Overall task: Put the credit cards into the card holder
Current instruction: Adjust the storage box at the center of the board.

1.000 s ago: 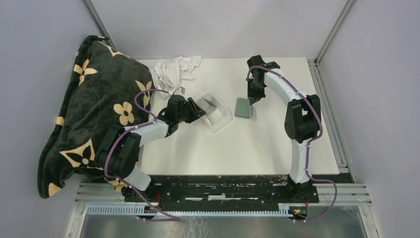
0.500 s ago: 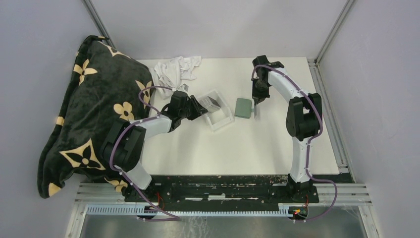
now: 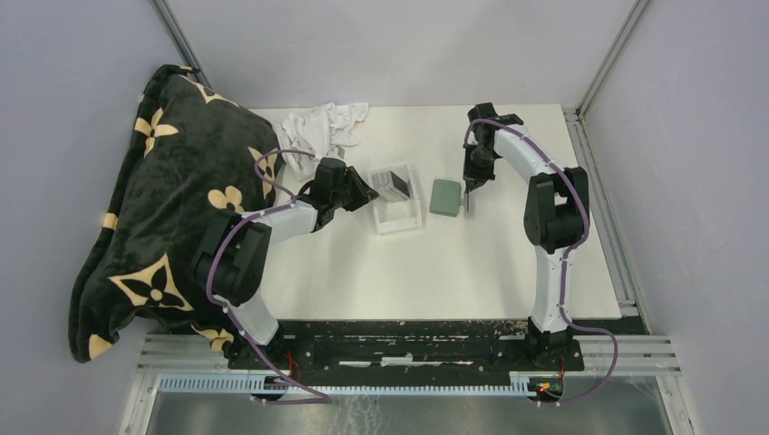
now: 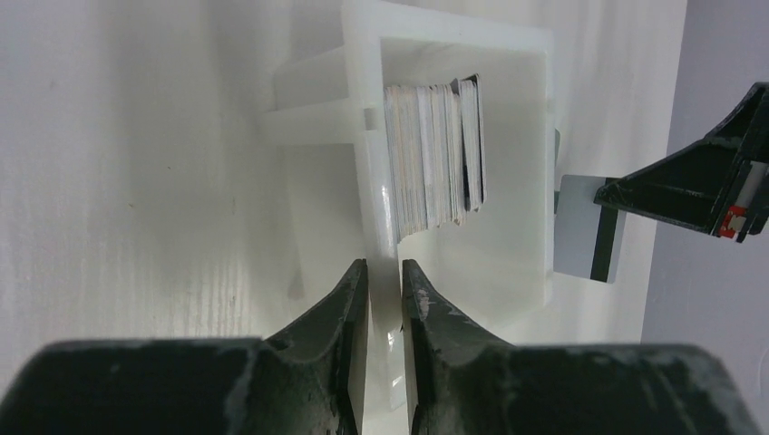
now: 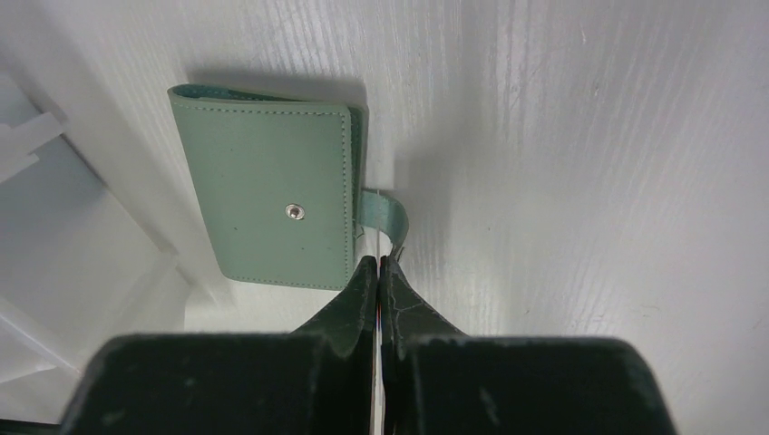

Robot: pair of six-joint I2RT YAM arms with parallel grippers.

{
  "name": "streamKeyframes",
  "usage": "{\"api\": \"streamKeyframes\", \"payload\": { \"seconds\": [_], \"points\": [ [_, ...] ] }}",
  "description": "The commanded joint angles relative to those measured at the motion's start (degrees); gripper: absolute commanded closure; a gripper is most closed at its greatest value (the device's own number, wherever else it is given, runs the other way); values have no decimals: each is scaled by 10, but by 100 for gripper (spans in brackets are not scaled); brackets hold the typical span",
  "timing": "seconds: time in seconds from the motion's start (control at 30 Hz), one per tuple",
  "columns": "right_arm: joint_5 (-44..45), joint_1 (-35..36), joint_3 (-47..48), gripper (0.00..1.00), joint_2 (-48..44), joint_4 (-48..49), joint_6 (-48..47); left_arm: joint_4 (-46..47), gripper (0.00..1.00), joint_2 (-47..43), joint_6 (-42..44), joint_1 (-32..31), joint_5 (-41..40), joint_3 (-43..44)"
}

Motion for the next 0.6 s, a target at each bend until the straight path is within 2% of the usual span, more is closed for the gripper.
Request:
{"api": "streamKeyframes", "payload": {
  "seconds": [0.0,0.17,0.57],
  "points": [
    [-21,-7,17,99,10,20,7,-17,82,14,29,8,-44,29],
    [-32,-11,19,99,14,32,12,-30,85,20,6,10,-68,37],
    [-48,-14,26,99,14,43,18,-56,85,11,-86,26,-136,29]
  ]
}}
